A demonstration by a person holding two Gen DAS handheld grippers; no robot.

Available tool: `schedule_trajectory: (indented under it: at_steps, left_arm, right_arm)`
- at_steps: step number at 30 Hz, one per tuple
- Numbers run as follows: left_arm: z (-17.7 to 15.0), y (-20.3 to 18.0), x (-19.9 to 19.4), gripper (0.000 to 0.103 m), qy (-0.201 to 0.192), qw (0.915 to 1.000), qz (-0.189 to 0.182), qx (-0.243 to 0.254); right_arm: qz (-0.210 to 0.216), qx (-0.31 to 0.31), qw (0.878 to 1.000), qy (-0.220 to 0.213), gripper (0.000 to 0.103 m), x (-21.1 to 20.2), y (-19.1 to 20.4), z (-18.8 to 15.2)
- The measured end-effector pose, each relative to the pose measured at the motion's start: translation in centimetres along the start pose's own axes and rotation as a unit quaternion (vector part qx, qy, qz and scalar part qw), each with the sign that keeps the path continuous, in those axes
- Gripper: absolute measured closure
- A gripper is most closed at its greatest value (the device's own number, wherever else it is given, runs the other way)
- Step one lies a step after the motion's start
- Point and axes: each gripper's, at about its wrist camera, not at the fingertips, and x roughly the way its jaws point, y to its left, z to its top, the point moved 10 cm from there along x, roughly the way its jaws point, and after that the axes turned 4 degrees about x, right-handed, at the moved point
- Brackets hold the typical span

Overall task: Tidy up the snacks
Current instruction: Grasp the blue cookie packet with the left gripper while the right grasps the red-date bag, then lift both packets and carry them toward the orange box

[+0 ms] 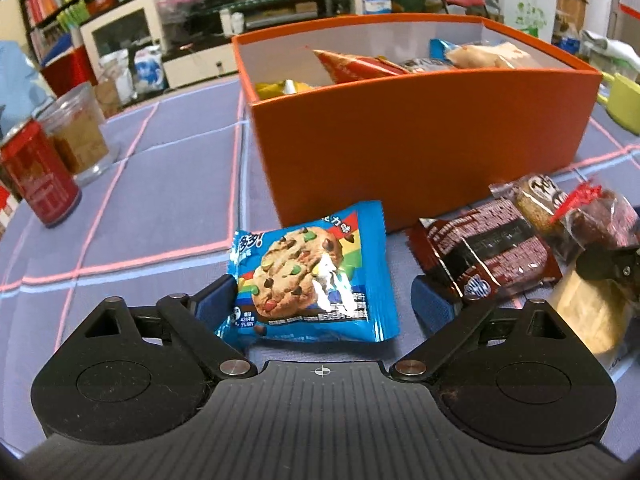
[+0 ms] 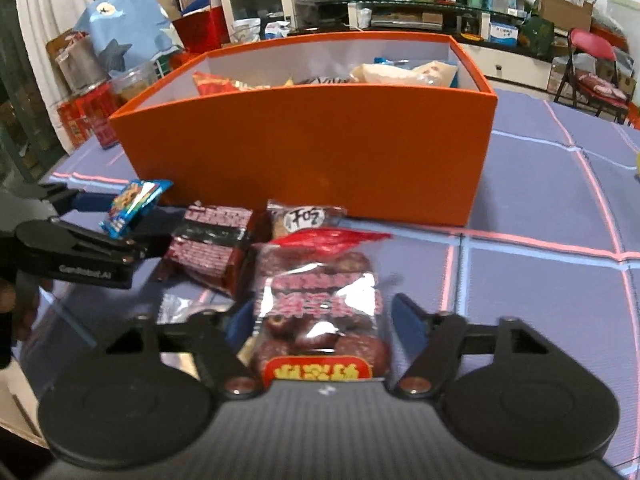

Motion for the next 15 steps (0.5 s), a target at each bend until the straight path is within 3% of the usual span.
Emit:
schedule_trajectory:
  at_steps: [6,7,8,10,13,15]
  left_arm:
    - [0.5,0.9,-0.4,0.041,-0.003,0.9984,-0.021,-0.052]
    - [0.5,1.1,-0.3,0.055,0.001,0.9986,-0.016,-0.051]
    - [0.4,1.3,-0.3,0.076,0.006,0.9986,-0.009,-0.052]
    - [0.3,1.9,-0.4,0.086,0.007,0.998,-0.002,-0.063]
    - [0.5,2.6,-1.0,0.101,0.006,0.9955,-0.021,-0.092]
    - [0.6,2.9,-1.6,0.103,0.001,0.9947,-0.024,-0.1]
  right_arm:
    - [-0.001,-0.001,1.0,-0.001,0.039,0.0,0.1,0.1]
    - [0.001,0.0,1.0,0.0,0.043,0.0,0.1,0.1]
    - [0.003,0.001,1.0,0.001,0.044,0.0,0.1,0.1]
    - [0.003,0.001,1.0,0.002,0.045,-0.1,0.2,0.2]
    - [0.005,0.001,1.0,0.0,0.046,-0.4,0.3,0.2]
    - [0.009,0.002,1.0,-0.003,0.046,-0.8,0.2,0.4]
